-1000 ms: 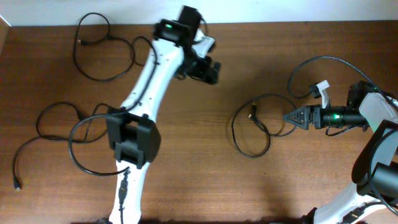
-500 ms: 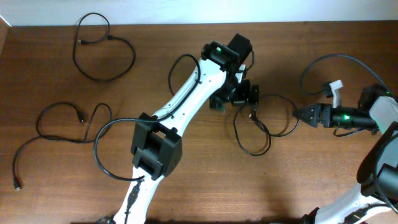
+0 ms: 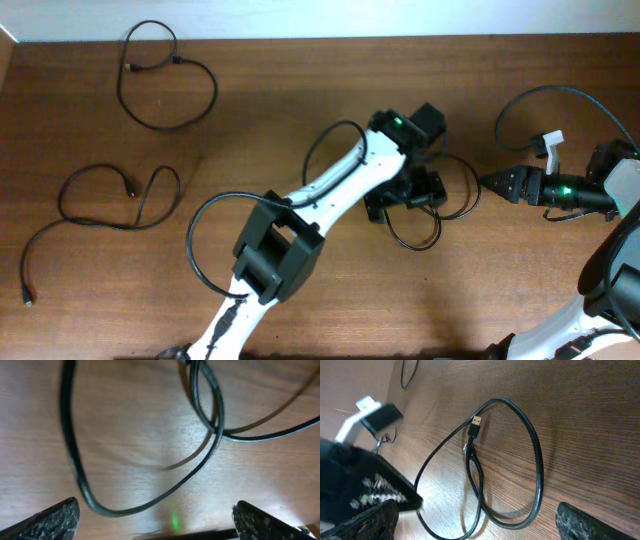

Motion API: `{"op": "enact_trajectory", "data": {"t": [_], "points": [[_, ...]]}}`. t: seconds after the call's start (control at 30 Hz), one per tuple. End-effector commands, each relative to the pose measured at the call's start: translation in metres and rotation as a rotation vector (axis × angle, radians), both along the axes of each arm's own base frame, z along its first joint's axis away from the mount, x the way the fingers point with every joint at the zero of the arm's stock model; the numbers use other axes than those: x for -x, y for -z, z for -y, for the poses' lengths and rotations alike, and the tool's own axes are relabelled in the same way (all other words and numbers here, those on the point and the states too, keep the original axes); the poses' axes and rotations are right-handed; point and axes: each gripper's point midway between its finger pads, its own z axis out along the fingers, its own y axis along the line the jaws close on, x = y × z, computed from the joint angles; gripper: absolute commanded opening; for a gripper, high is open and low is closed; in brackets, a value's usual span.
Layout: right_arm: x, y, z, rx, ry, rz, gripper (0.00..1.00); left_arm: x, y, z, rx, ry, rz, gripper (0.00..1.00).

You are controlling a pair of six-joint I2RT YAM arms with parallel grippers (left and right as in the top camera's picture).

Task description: Untangle cables

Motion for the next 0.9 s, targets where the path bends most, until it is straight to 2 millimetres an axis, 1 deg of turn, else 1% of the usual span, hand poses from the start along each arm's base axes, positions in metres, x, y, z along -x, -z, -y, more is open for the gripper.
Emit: {"op": "enact_trajectory", "data": {"t": [0.0,0.07,0.13,0.17,0.2,0.27,0.3,0.37,0.4,0.53,0.57,0.6,0.63,0.67,0.73,0.77,0.8,0.83,0.87], "points": [[-0.004,-0.01,0.002,-0.006,0.005,0.037,0.99,0.006,0.019,-0.003,-0.073,-0.11,-0.025,1.0],[-0.004,-0.01,0.002,-0.006,0.005,0.037,0.99,0.004,0.025,-0.001,-0.077,-0.173,-0.035,0.99],[-0.004,-0.01,0.002,-0.006,0.005,0.036,0.99,0.0,0.031,0.002,-0.064,-0.18,-0.02,0.93],[-0.004,-0.01,0.001,-0.007,0.005,0.036,0.99,-0.001,0.035,0.001,-0.071,-0.181,-0.008,0.84],[-0.004,-0.01,0.001,-0.006,0.005,0.036,0.99,-0.001,0.038,-0.003,-0.086,-0.183,-0.002,0.77],[-0.004,-0.01,0.001,-0.006,0.005,0.036,0.99,0.0,0.044,-0.008,-0.109,-0.183,-0.002,0.56],[-0.004,-0.01,0.001,-0.007,0.005,0.036,0.99,0.002,0.046,-0.01,-0.119,-0.183,-0.005,0.43],[-0.004,-0.01,0.001,-0.007,0.005,0.036,0.99,0.001,0.049,-0.014,-0.13,-0.187,-0.008,0.1],[-0.004,-0.01,0.001,-0.007,0.005,0.035,0.99,-0.002,0.049,-0.017,-0.136,-0.193,-0.001,0.0],[-0.003,-0.01,0.001,-0.01,0.005,0.029,0.99,-0.034,0.052,-0.045,-0.173,-0.248,0.049,0.0],[-0.003,-0.01,0.001,-0.01,0.005,0.029,0.99,-0.054,0.049,-0.062,-0.174,-0.226,0.089,0.0],[-0.003,-0.01,0.001,-0.01,0.005,0.029,0.99,-0.066,0.047,-0.071,-0.18,-0.224,0.117,0.0],[-0.003,-0.01,0.001,-0.01,0.005,0.029,0.99,-0.082,0.041,-0.082,-0.186,-0.224,0.156,0.0],[-0.003,-0.01,0.001,-0.01,0.005,0.029,0.99,-0.093,0.036,-0.09,-0.191,-0.23,0.181,0.0],[-0.003,-0.01,0.001,-0.01,0.005,0.029,0.99,-0.125,0.015,-0.115,-0.212,-0.284,0.254,0.0],[-0.003,-0.01,0.001,-0.01,0.005,0.029,0.99,-0.145,-0.003,-0.128,-0.216,-0.306,0.31,0.0],[-0.003,-0.01,0.001,-0.01,0.005,0.029,0.99,-0.155,-0.012,-0.134,-0.216,-0.312,0.341,0.0],[-0.003,-0.01,0.001,-0.01,0.005,0.029,0.99,-0.176,-0.033,-0.147,-0.215,-0.315,0.414,0.0],[-0.003,-0.01,0.001,-0.01,0.005,0.029,0.99,-0.192,-0.05,-0.161,-0.229,-0.332,0.474,0.0]]}}
